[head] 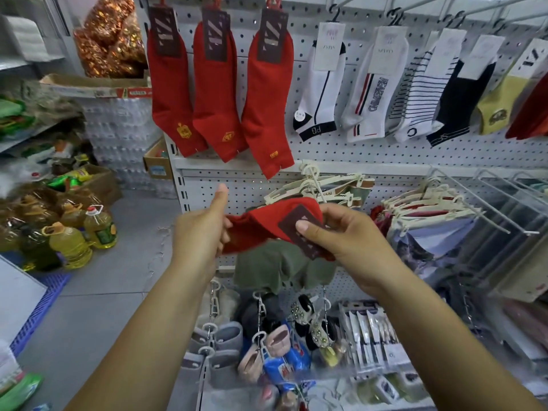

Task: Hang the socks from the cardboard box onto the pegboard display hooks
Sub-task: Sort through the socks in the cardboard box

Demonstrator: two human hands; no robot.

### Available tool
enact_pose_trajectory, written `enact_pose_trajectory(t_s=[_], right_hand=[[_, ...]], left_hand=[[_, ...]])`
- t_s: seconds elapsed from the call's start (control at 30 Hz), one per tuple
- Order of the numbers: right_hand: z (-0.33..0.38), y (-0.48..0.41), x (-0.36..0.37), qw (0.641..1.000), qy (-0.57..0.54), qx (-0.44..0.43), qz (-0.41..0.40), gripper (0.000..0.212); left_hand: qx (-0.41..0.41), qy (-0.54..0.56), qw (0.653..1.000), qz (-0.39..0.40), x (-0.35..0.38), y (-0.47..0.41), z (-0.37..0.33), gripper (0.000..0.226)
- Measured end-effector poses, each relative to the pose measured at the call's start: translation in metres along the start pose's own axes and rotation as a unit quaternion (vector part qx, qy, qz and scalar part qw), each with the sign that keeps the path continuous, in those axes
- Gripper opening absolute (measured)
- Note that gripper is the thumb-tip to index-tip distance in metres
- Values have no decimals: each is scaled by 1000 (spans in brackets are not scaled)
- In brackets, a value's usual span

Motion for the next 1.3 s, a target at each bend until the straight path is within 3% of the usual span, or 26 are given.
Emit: enact_pose_trajectory(t_s=[0.07, 0.1, 0.2, 0.3, 0.43, 0.6, 0.73, 0.83, 1.1, 1.2, 1.3], right_hand=[[7, -5, 1, 998, 48, -11, 28, 20], [9, -8, 2, 996, 76, -10, 48, 19], [15, -11, 5, 987, 123, 9, 105, 19], [27, -15, 2, 981, 126, -3, 145, 25], [43, -25, -6, 972, 136, -30, 191, 35], [61, -47, -18, 986, 89, -39, 138, 47], [62, -62, -13, 993, -80, -14, 87, 52], [64, -69, -1, 984, -146, -12, 104, 52], [124, -100, 25, 977, 15, -166, 136, 51], [153, -125, 35, 965, 58, -231, 111, 51], [182, -154, 45, 946, 119, -296, 49, 51]], left_hand=[[75, -8, 996, -49, -11, 4, -4, 67], [112, -10, 993, -35, -9, 7, -9, 65], [178, -73, 976, 102, 18, 16, -21, 44], [173, -109, 946, 252, 47, 25, -21, 48], [117, -111, 940, 302, 58, 34, -8, 60], [143, -39, 957, 248, 47, 46, -22, 45], [197, 16, 967, 158, 33, 50, -43, 32], [220, 36, 969, 104, 25, 49, -53, 16], [275, -62, 959, 6, -4, 31, -106, 15], [333, -83, 936, -76, -24, 24, -158, 20], [413, -119, 892, -141, -33, 29, -219, 26]])
Point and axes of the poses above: each hand's wrist, its own y-axis away from the middle knuckle, its own x-axis out of the palm, z = x × y, the point moved 7 cm from there along -y, towards the middle knuckle, and after that the axes turned 6 degrees about z, right-handed, at the moved point
